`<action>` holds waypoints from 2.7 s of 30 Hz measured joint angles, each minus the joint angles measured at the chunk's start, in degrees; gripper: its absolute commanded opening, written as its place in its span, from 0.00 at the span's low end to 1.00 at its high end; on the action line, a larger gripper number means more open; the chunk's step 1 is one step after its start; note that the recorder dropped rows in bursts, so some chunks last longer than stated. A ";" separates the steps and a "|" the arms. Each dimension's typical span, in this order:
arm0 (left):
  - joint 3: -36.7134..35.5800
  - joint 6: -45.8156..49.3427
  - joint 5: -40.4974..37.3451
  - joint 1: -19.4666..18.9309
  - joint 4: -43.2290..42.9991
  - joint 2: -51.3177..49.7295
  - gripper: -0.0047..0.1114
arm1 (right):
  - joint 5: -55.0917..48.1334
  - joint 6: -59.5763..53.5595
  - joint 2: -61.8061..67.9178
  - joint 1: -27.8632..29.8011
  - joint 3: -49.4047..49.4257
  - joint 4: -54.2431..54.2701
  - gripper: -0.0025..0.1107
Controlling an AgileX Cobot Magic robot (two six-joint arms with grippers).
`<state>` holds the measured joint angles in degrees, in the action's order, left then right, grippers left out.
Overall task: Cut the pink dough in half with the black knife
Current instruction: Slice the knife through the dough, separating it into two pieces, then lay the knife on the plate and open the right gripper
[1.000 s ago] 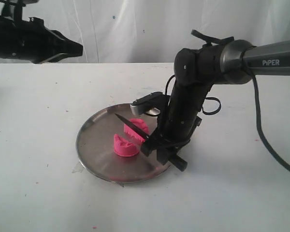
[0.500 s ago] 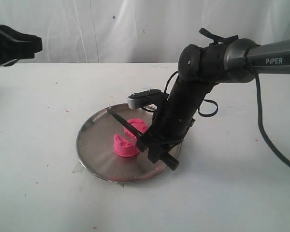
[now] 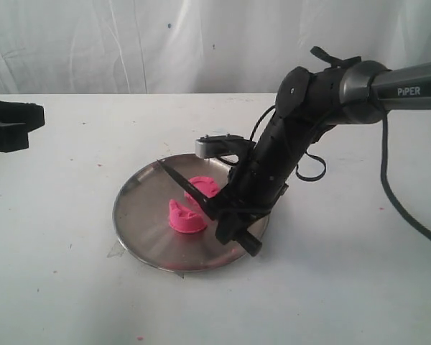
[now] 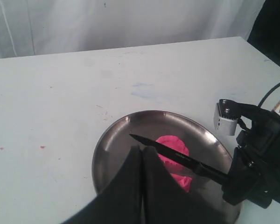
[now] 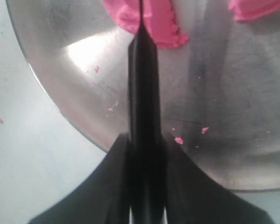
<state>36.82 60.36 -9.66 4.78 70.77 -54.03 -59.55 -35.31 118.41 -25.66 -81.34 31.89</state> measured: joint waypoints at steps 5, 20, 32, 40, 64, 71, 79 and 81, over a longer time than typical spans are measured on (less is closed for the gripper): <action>-0.54 -0.14 0.00 0.00 0.00 0.24 0.04 | -1.09 -1.30 1.90 0.00 0.00 1.56 0.02; -0.54 -0.14 0.00 0.00 0.00 0.24 0.04 | -4.50 -1.39 4.00 3.11 -2.54 -0.57 0.02; -0.54 -0.14 0.00 0.00 0.00 0.24 0.04 | -9.42 -1.39 8.97 3.11 -9.44 -0.98 0.02; -0.54 -0.14 0.00 0.00 0.00 0.24 0.04 | -10.75 -1.29 10.70 3.11 -11.15 -1.02 0.02; -0.54 -0.14 -0.10 0.00 0.00 0.24 0.04 | -10.43 1.92 10.55 3.11 -12.02 0.33 0.43; -0.54 -0.14 -0.10 0.00 0.00 0.24 0.04 | -6.73 2.71 7.88 3.11 -12.02 -0.86 0.44; -0.54 -0.14 -0.22 0.00 0.00 0.24 0.04 | -4.62 6.60 6.09 3.11 -12.02 -10.08 0.47; -0.54 -0.14 -0.46 0.00 0.00 0.24 0.04 | -3.74 7.12 4.74 3.11 -12.02 -10.59 0.46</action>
<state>36.28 60.22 -10.12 4.78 70.77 -53.79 -63.30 -28.19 123.15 -22.55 -93.36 21.29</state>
